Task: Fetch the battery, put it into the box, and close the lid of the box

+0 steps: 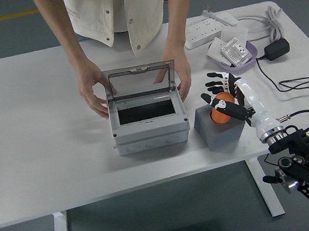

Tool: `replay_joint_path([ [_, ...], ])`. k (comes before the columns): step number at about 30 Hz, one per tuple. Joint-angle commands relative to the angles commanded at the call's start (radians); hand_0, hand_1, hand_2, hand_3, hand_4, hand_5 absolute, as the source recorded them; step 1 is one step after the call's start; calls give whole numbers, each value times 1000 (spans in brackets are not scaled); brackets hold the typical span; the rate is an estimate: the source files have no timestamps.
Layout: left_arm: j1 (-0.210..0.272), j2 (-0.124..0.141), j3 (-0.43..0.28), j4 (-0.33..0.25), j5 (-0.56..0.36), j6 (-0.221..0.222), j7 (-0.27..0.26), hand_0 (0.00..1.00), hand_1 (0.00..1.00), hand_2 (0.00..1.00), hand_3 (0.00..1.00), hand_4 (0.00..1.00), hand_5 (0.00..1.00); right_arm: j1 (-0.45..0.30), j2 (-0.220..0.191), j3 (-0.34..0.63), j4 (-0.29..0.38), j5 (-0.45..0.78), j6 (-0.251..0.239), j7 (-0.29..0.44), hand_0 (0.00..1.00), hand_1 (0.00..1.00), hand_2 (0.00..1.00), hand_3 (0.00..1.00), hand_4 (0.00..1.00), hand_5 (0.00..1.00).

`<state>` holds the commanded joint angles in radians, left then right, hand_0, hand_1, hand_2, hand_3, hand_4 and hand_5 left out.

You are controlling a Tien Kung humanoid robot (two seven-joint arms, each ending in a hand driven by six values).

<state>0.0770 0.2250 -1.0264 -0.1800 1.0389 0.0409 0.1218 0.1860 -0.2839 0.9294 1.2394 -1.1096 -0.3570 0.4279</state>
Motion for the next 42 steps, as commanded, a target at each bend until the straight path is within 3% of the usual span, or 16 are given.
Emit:
replay_joint_path([
  [9,-1,0,14,0,-12,0,-1,625,743,563,537,177,2,17,11,-16,-32,14,-7,5,653,640,642,730,909,430],
  [23,-7,-1,13,0,-10,-1,-2,619,744,564,536,171,2,14,3,-36,-24,-5,-17,-2,626,618,608,695,894,401],
  [24,-8,-1,13,0,-10,-1,-2,612,744,564,536,168,2,13,2,-38,-24,-6,-18,-2,583,606,594,668,763,237],
  [42,-12,-1,17,0,-13,-2,-4,604,744,564,536,161,2,8,1,-52,-38,0,-15,-7,530,585,564,656,683,191],
])
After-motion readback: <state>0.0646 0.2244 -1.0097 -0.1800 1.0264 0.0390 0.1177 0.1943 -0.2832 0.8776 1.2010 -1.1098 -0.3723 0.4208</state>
